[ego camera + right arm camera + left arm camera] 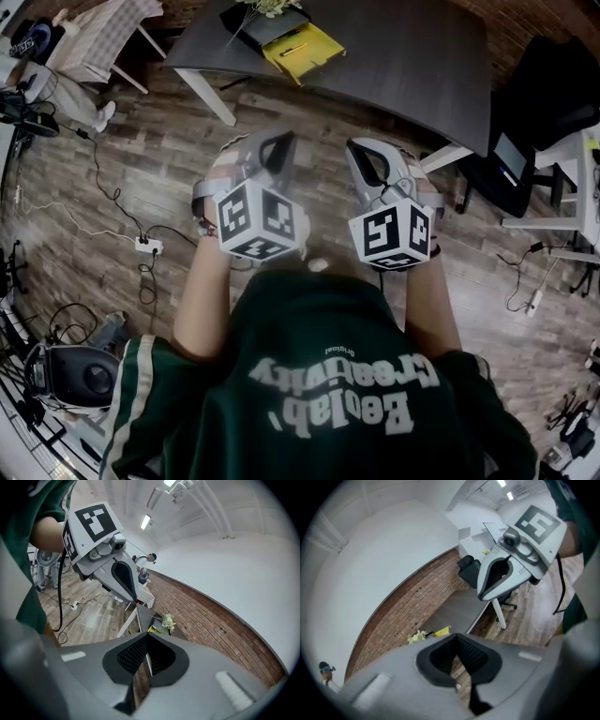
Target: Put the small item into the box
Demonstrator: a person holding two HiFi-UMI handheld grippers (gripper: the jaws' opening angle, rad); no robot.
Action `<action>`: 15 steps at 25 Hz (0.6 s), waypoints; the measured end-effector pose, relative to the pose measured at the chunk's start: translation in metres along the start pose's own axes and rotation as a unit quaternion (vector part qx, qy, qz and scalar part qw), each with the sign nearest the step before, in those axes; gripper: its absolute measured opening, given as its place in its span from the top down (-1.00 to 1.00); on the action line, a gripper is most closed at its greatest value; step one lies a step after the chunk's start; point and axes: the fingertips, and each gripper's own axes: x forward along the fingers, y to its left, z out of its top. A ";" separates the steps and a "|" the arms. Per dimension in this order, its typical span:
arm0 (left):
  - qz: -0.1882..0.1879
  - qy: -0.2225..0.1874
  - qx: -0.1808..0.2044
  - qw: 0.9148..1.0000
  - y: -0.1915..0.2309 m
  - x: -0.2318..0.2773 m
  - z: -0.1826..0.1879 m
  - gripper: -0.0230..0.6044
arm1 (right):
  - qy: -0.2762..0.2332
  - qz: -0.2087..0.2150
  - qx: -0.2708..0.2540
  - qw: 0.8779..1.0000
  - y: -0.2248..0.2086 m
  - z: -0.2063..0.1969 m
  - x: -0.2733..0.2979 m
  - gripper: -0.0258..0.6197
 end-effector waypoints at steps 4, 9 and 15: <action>0.002 -0.001 -0.002 1.000 -0.030 -0.025 0.006 0.92 | -0.007 -0.003 0.006 1.000 0.021 -0.003 -0.031 0.90; 0.003 0.002 -0.007 1.000 -0.059 -0.047 0.009 0.92 | -0.017 -0.001 0.006 1.000 0.043 -0.003 -0.058 0.90; 0.009 0.005 -0.008 1.000 -0.070 -0.064 0.005 0.92 | -0.023 -0.004 0.001 1.000 0.055 0.002 -0.071 0.90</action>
